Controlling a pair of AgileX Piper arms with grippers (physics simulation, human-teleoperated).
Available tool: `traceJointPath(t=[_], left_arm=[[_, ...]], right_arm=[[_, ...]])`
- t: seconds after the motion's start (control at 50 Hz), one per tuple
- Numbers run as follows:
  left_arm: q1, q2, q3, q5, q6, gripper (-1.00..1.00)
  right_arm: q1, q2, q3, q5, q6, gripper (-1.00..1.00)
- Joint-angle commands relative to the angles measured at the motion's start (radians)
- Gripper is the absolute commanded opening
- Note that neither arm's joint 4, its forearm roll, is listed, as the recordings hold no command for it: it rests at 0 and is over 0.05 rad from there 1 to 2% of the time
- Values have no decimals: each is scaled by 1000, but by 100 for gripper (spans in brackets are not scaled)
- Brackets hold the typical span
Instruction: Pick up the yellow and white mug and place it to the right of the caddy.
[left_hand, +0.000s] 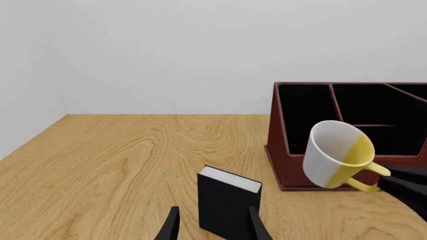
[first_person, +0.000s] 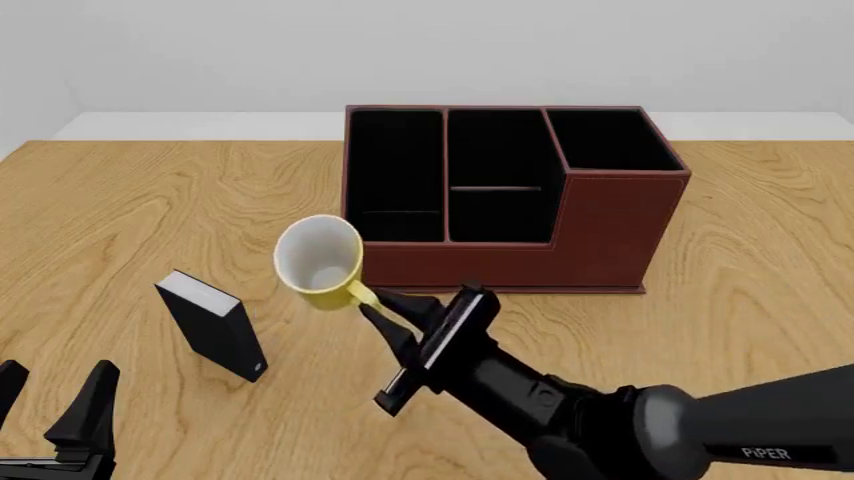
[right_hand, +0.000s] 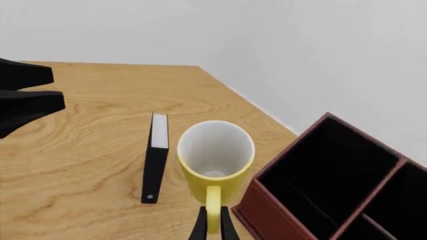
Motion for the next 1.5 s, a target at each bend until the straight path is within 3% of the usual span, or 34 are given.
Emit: traceJointPath(t=[0.02,0.68,1.5], left_arm=[[0,0,0,0,0,100],[0,0,0,0,0,100],[0,0,0,0,0,100]], right_arm=[[1,-69,15,21,-7,-100],[-43,-286,71,108,-51,-100],[-146,-554,103,246,-61,-100]])
